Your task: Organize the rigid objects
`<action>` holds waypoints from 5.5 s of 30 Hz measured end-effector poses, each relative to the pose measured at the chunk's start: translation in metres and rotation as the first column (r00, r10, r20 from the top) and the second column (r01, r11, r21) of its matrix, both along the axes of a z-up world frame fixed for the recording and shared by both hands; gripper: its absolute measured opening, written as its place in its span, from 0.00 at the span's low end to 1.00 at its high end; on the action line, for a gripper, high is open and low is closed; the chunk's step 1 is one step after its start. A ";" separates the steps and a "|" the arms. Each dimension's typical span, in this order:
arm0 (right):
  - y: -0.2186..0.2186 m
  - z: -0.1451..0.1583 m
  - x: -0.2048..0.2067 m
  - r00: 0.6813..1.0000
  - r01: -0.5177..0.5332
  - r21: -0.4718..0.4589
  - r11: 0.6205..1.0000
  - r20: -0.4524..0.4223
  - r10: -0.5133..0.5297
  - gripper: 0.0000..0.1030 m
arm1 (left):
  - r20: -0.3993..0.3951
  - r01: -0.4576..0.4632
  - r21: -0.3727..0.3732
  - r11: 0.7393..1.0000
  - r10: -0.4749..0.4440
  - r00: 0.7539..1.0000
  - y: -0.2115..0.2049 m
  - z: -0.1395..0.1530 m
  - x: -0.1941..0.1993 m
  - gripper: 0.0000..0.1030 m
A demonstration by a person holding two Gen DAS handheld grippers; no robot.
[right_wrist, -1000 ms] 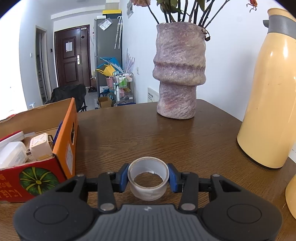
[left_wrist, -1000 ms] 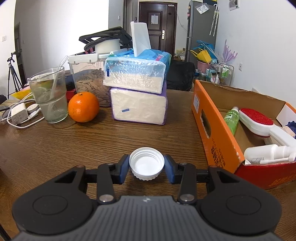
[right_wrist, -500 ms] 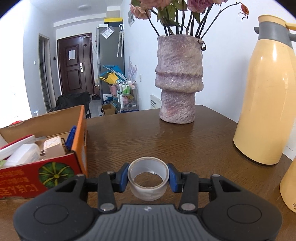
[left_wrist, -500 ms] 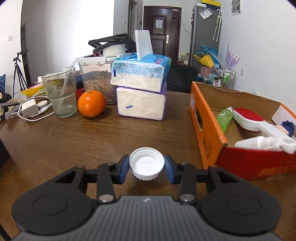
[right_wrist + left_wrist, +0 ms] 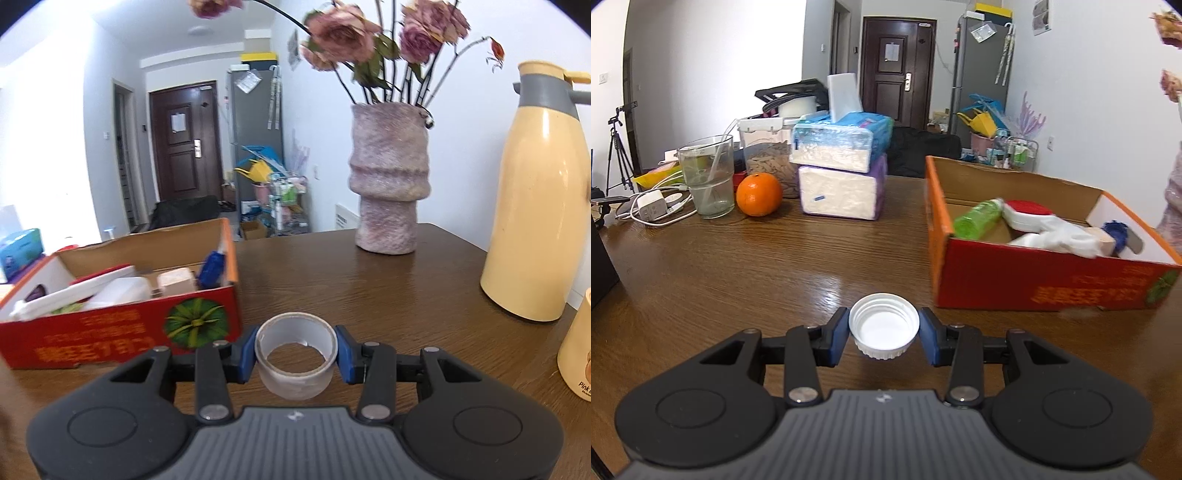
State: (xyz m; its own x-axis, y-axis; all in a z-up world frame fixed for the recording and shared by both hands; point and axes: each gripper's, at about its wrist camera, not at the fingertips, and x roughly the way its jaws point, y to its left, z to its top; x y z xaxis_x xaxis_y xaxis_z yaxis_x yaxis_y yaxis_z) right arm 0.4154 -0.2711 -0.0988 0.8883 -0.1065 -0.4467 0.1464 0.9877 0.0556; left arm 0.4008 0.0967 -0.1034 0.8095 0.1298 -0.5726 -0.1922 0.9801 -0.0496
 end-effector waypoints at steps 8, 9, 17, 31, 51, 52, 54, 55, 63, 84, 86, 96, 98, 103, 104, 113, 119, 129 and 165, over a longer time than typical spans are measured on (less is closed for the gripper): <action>0.027 0.009 -0.031 0.995 -0.091 -0.002 0.996 0.033 0.091 0.41 | 0.032 0.047 -0.014 0.999 -0.047 0.998 -0.033 0.010 -0.027 0.40; 0.030 0.010 -0.034 0.994 -0.100 -0.002 0.995 0.038 0.100 0.41 | 0.040 0.049 -0.015 0.999 -0.048 0.998 -0.036 0.012 -0.030 0.40; 0.047 0.020 -0.055 0.983 -0.163 -0.009 0.987 0.081 0.163 0.41 | 0.080 0.086 -0.032 0.996 -0.083 0.993 -0.065 0.026 -0.044 0.40; 0.059 0.036 -0.051 0.971 -0.207 0.015 0.978 0.129 0.203 0.41 | 0.132 0.078 -0.072 0.994 -0.068 0.989 -0.088 0.053 -0.029 0.40; 0.071 0.047 0.019 0.967 -0.207 0.028 0.978 0.159 0.200 0.41 | 0.156 0.040 -0.081 0.996 -0.027 0.987 -0.080 0.068 0.045 0.40; 0.072 0.047 0.024 0.966 -0.207 0.026 0.978 0.162 0.201 0.41 | 0.156 0.039 -0.081 0.996 -0.026 0.987 -0.080 0.068 0.049 0.40; 0.075 0.048 0.034 0.965 -0.212 0.022 0.977 0.165 0.206 0.41 | 0.160 0.034 -0.079 0.996 -0.021 0.987 -0.077 0.068 0.058 0.40; 0.076 0.048 0.039 0.964 -0.215 0.021 0.976 0.166 0.209 0.41 | 0.163 0.033 -0.079 0.996 -0.020 0.986 -0.076 0.068 0.062 0.40; 0.087 0.049 0.080 0.958 -0.236 0.001 0.972 0.169 0.232 0.41 | 0.160 0.021 -0.072 0.997 -0.009 0.987 -0.067 0.065 0.104 0.40; 0.091 0.029 0.147 0.962 -0.261 -0.017 0.965 0.083 0.262 0.41 | 0.101 0.036 0.004 0.999 -0.036 0.994 -0.069 0.045 0.162 0.41; 0.091 0.027 0.146 0.962 -0.261 -0.017 0.965 0.078 0.262 0.47 | 0.101 0.033 0.014 0.999 -0.034 0.994 -0.069 0.046 0.161 0.62; 0.085 0.026 0.147 0.969 -0.231 -0.031 0.972 0.079 0.233 1.00 | 0.140 -0.004 0.035 0.999 -0.001 0.990 -0.063 0.053 0.154 1.00; 0.084 0.025 0.148 0.970 -0.228 -0.027 0.973 0.076 0.230 1.00 | 0.136 -0.011 0.037 0.999 0.006 0.991 -0.063 0.052 0.154 1.00; 0.084 0.026 0.147 0.970 -0.227 -0.029 0.974 0.080 0.228 1.00 | 0.131 -0.009 0.041 0.999 0.004 0.991 -0.064 0.053 0.153 1.00; 0.085 0.026 0.147 0.970 -0.227 -0.028 0.974 0.080 0.228 1.00 | 0.133 -0.007 0.040 0.999 0.002 0.991 -0.064 0.053 0.153 1.00; 0.081 0.028 0.144 0.973 -0.214 -0.025 0.976 0.083 0.216 1.00 | 0.136 0.010 0.032 0.999 -0.014 0.991 -0.067 0.057 0.147 1.00; 0.077 0.033 0.139 0.973 -0.214 -0.020 0.977 0.084 0.215 1.00 | 0.145 0.021 0.048 0.999 -0.028 0.989 -0.070 0.063 0.137 1.00; 0.074 0.046 0.111 0.971 -0.213 -0.031 0.976 0.105 0.216 1.00 | 0.140 0.018 0.057 0.998 -0.026 0.990 -0.069 0.076 0.108 1.00; 0.057 0.117 -0.193 0.961 -0.215 -0.039 0.976 0.167 0.218 1.00 | 0.190 0.045 0.056 0.997 -0.054 0.980 -0.066 0.129 -0.185 1.00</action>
State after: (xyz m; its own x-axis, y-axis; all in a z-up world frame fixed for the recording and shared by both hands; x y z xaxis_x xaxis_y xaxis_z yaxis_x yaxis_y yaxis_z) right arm 0.2220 -0.2145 0.0182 0.9537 0.0892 -0.2872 -0.0808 0.9959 0.0409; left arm 0.2158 0.0305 0.0260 0.9098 0.1120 -0.3998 -0.1352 0.9904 -0.0303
